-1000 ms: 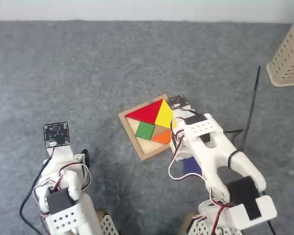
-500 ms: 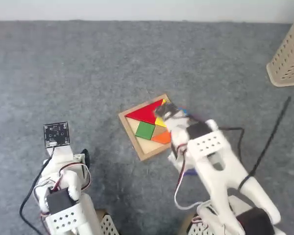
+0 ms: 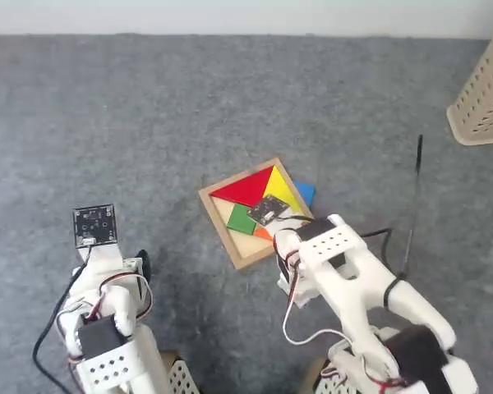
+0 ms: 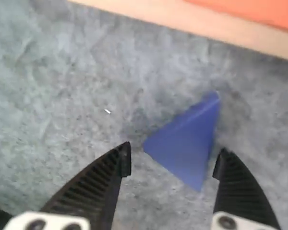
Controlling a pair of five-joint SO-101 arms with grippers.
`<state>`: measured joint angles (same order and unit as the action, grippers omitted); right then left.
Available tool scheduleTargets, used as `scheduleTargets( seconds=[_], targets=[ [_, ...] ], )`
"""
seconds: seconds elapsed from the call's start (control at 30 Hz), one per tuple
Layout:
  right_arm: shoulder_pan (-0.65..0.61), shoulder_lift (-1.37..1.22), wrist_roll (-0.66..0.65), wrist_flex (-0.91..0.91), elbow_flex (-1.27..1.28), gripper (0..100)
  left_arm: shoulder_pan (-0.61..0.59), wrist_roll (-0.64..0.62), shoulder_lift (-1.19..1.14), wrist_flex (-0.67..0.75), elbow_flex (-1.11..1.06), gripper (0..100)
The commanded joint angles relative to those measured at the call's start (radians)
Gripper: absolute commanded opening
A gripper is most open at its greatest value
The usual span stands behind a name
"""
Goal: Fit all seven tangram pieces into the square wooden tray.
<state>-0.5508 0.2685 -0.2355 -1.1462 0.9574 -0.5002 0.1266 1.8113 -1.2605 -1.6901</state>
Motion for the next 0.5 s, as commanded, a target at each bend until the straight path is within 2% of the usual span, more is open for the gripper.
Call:
scheduleTargets(
  seconds=[0.0,0.23,0.47],
  targets=[
    [-0.010,-0.005,-0.009,0.045,0.011,27.0,0.002,-0.009,0.011,-0.003,0.005,23],
    [-0.010,-0.005,-0.009,0.054,0.017,16.4,0.002,-0.009,0.011,-0.003,0.005,23],
    [-0.010,-0.004,-0.020,0.058,0.006,15.5,0.002,-0.009,0.011,-0.003,0.005,23]
  ],
)
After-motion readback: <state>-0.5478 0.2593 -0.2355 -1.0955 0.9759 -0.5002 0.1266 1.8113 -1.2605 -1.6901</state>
